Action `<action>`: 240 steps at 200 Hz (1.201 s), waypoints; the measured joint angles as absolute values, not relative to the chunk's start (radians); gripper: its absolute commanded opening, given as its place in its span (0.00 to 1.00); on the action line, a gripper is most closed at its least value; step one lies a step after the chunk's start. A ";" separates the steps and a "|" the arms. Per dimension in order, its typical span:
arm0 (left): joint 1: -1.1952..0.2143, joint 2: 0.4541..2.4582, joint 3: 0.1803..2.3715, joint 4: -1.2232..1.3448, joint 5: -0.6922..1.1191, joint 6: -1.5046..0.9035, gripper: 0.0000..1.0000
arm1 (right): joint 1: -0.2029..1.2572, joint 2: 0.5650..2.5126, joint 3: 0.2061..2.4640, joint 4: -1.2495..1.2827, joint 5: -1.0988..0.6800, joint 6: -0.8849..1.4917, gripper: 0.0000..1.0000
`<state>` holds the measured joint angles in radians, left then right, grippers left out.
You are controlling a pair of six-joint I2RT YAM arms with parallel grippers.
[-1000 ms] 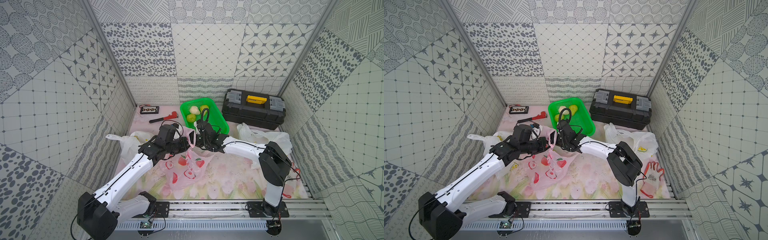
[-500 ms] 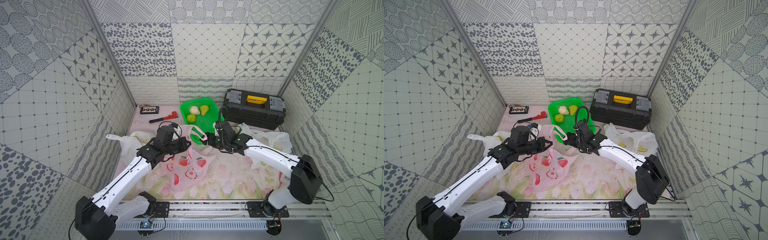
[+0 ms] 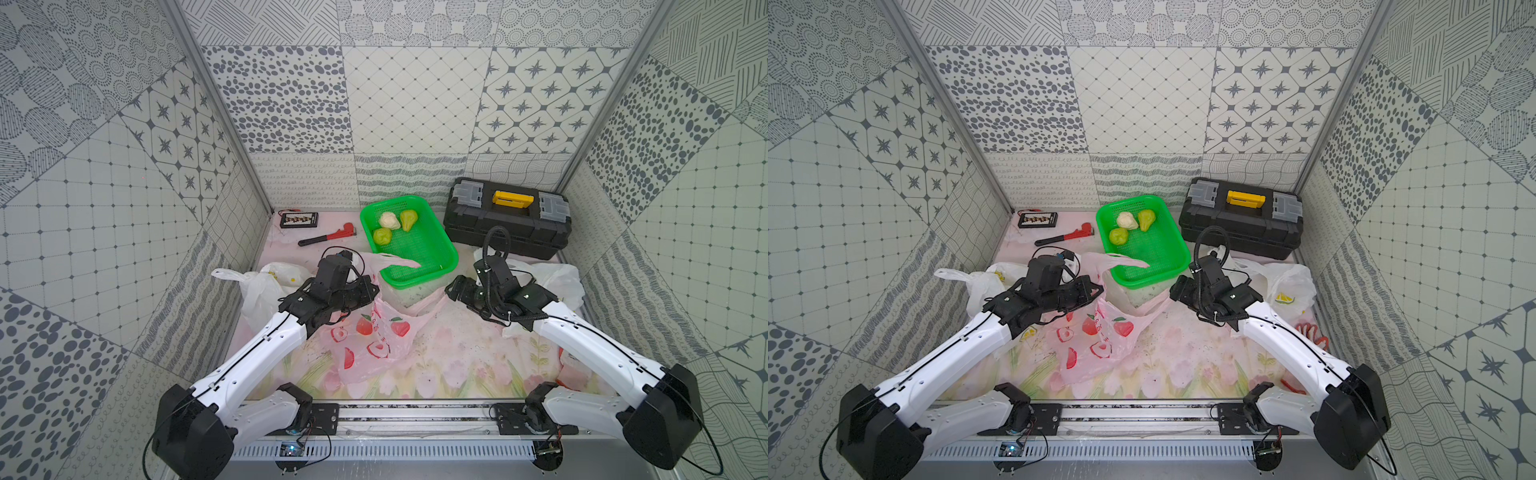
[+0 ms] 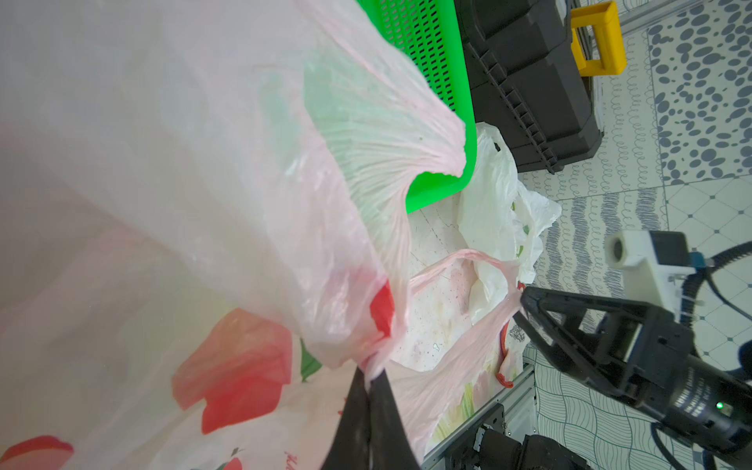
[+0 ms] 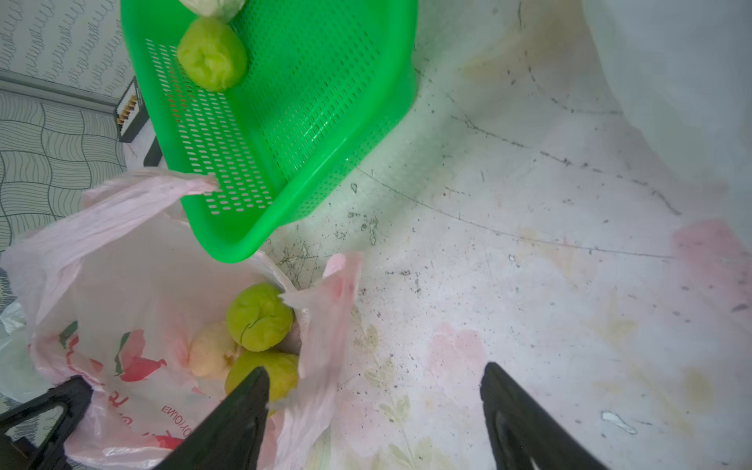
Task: Place the pears into plastic bags & tie knots
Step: Adjust the plastic bag at the center of the board.
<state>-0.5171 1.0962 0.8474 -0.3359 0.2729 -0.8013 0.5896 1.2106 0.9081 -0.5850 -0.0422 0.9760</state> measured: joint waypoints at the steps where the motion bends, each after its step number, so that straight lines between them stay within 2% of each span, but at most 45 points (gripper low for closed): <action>1: -0.518 1.097 0.848 -0.336 0.273 -0.801 0.00 | 0.590 1.213 0.907 -0.583 -0.044 0.978 0.81; 25: -0.535 1.110 0.878 -0.345 0.265 -0.783 0.00 | 0.595 1.297 0.902 -0.496 -0.090 1.024 0.72; 32: -0.538 1.114 0.888 -0.349 0.263 -0.776 0.01 | 0.599 1.322 0.904 -0.474 -0.098 1.031 0.65; 40: -0.543 1.116 0.897 -0.353 0.261 -0.769 0.04 | 0.606 1.350 0.908 -0.456 -0.109 1.031 0.51; 58: -0.549 1.118 0.914 -0.373 0.259 -0.744 0.21 | 0.616 1.402 0.921 -0.426 -0.130 1.029 0.21; 73: -0.551 1.118 0.952 -0.422 0.255 -0.712 0.38 | 0.619 1.407 0.922 -0.420 -0.126 1.006 0.07; 95: -0.553 1.117 1.070 -0.525 0.237 -0.612 0.56 | 0.619 1.391 0.925 -0.421 -0.111 0.958 0.03; 113: -0.552 1.131 1.190 -0.606 0.218 -0.519 0.64 | 0.619 1.386 0.932 -0.429 -0.102 0.919 0.03; 184: -0.548 1.386 1.551 -0.808 0.199 -0.210 0.67 | 0.617 1.380 0.964 -0.474 -0.065 0.820 0.03; 240: -0.548 1.518 1.676 -0.829 0.264 -0.017 0.69 | 0.551 1.359 1.044 -0.575 -0.035 0.692 0.04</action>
<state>-0.5476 1.5177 1.6760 -0.8291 0.2642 -0.0170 0.5514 1.3590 1.0443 -0.5755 -0.0345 0.6918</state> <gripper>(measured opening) 0.684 0.055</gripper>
